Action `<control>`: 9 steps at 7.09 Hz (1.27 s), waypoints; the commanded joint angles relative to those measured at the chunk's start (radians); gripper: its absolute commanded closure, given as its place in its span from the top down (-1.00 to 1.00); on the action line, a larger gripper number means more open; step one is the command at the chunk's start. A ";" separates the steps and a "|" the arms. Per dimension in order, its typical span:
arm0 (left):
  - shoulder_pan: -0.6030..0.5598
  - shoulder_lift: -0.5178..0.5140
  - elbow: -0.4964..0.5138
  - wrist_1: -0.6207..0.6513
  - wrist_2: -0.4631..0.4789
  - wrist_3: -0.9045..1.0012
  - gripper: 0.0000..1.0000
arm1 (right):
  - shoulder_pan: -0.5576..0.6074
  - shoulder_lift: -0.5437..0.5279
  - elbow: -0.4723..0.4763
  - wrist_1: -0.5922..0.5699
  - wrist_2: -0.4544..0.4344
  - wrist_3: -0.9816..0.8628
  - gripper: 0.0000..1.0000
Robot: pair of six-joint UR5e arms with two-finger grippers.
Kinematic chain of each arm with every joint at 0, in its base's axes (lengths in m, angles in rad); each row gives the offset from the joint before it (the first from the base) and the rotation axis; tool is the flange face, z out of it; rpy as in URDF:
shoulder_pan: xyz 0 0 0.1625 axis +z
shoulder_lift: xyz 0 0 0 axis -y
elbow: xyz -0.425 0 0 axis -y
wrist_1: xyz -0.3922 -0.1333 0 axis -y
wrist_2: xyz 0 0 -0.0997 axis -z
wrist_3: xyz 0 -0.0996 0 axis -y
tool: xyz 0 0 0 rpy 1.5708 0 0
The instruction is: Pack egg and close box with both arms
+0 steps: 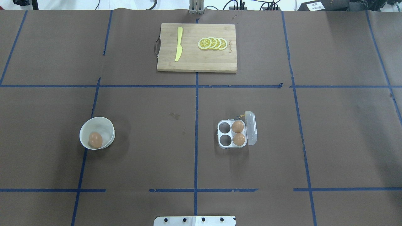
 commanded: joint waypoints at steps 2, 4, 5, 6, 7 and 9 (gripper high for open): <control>0.234 0.083 -0.200 -0.002 0.170 -0.393 1.00 | 0.000 -0.004 -0.001 0.003 -0.001 0.001 1.00; 0.453 0.085 -0.286 0.003 0.293 -0.727 0.78 | 0.002 -0.009 -0.001 0.003 0.001 0.001 1.00; 0.567 0.082 -0.308 0.005 0.368 -0.890 0.59 | 0.000 -0.012 -0.001 0.005 -0.001 -0.001 1.00; 0.682 0.077 -0.322 0.008 0.454 -1.024 0.51 | 0.000 -0.014 -0.001 0.005 -0.001 -0.001 1.00; 0.769 0.076 -0.331 0.009 0.526 -1.122 0.46 | 0.000 -0.015 -0.001 0.005 -0.001 -0.001 1.00; 0.896 -0.005 -0.328 0.151 0.655 -1.294 0.19 | 0.002 -0.021 -0.001 0.005 -0.001 -0.001 1.00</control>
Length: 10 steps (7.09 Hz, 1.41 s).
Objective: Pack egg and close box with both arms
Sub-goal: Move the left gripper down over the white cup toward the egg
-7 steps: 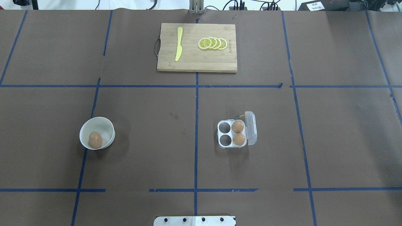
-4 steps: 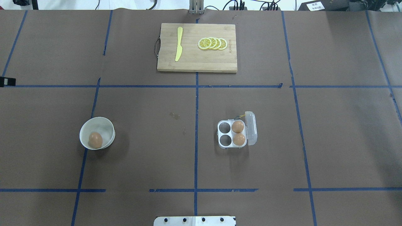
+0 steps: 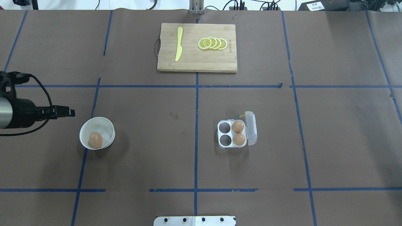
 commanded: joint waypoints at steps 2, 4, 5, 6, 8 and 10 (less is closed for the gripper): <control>0.124 -0.149 0.072 0.206 0.140 -0.141 0.18 | 0.001 -0.004 -0.002 0.000 0.000 -0.002 1.00; 0.124 -0.158 0.091 0.206 0.140 -0.132 0.18 | 0.000 -0.004 -0.002 0.000 0.000 -0.002 1.00; 0.124 -0.158 0.091 0.207 0.140 -0.130 0.18 | 0.000 -0.004 -0.003 0.000 0.000 -0.002 1.00; 0.126 -0.158 0.098 0.209 0.139 -0.129 0.18 | 0.001 -0.004 -0.003 0.000 -0.002 0.000 1.00; 0.158 -0.158 0.095 0.209 0.139 -0.122 0.18 | 0.001 -0.004 -0.005 0.000 -0.002 -0.002 1.00; 0.185 -0.155 0.098 0.211 0.139 -0.122 0.18 | 0.001 -0.004 -0.005 0.000 -0.002 -0.002 1.00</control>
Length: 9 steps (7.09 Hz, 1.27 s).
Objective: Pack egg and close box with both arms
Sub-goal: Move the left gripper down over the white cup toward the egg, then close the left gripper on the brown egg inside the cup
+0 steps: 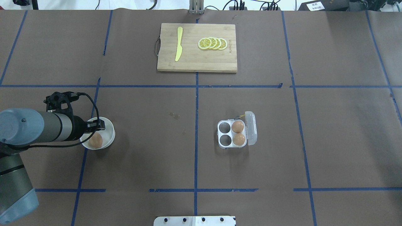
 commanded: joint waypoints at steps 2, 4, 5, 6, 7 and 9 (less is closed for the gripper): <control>0.016 0.007 0.000 0.007 -0.002 0.000 0.19 | 0.001 0.000 0.000 0.000 0.000 0.000 1.00; 0.017 0.005 -0.016 0.054 -0.002 0.014 0.26 | 0.000 0.000 0.000 0.000 0.000 0.000 1.00; 0.017 0.005 -0.013 0.056 -0.002 0.023 0.32 | -0.001 0.000 0.000 0.000 0.000 0.000 1.00; 0.020 0.005 -0.006 0.056 -0.002 0.023 0.34 | 0.000 0.000 0.000 0.000 0.000 0.000 1.00; 0.023 0.005 -0.002 0.056 -0.002 0.025 0.34 | 0.001 0.000 0.000 0.000 0.000 0.000 1.00; 0.031 0.002 0.000 0.056 -0.002 0.025 0.35 | -0.001 0.000 0.000 0.000 0.000 0.000 1.00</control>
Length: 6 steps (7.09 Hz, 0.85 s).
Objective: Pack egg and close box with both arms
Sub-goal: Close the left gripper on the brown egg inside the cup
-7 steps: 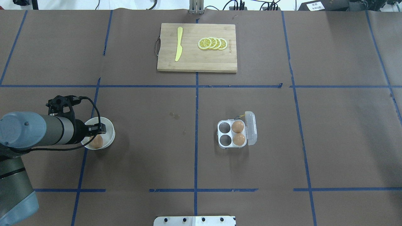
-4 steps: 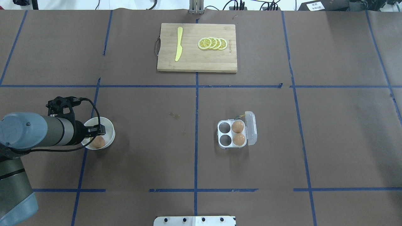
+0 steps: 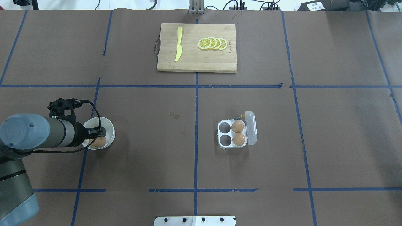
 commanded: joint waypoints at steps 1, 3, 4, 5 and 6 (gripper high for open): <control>0.009 -0.003 0.002 0.000 0.000 0.002 0.36 | 0.000 0.000 0.000 0.000 0.000 0.000 1.00; 0.020 -0.006 0.013 0.000 0.000 0.002 0.37 | 0.000 0.000 0.000 0.000 0.000 0.000 1.00; 0.020 -0.006 0.014 0.000 0.000 0.003 0.39 | 0.000 0.000 0.000 0.000 0.000 0.000 1.00; 0.020 -0.008 0.019 0.000 0.000 0.005 0.44 | 0.000 0.000 0.000 0.000 0.000 0.000 1.00; 0.020 -0.012 0.025 0.000 0.000 0.005 0.45 | 0.000 -0.002 -0.002 0.000 0.000 0.000 1.00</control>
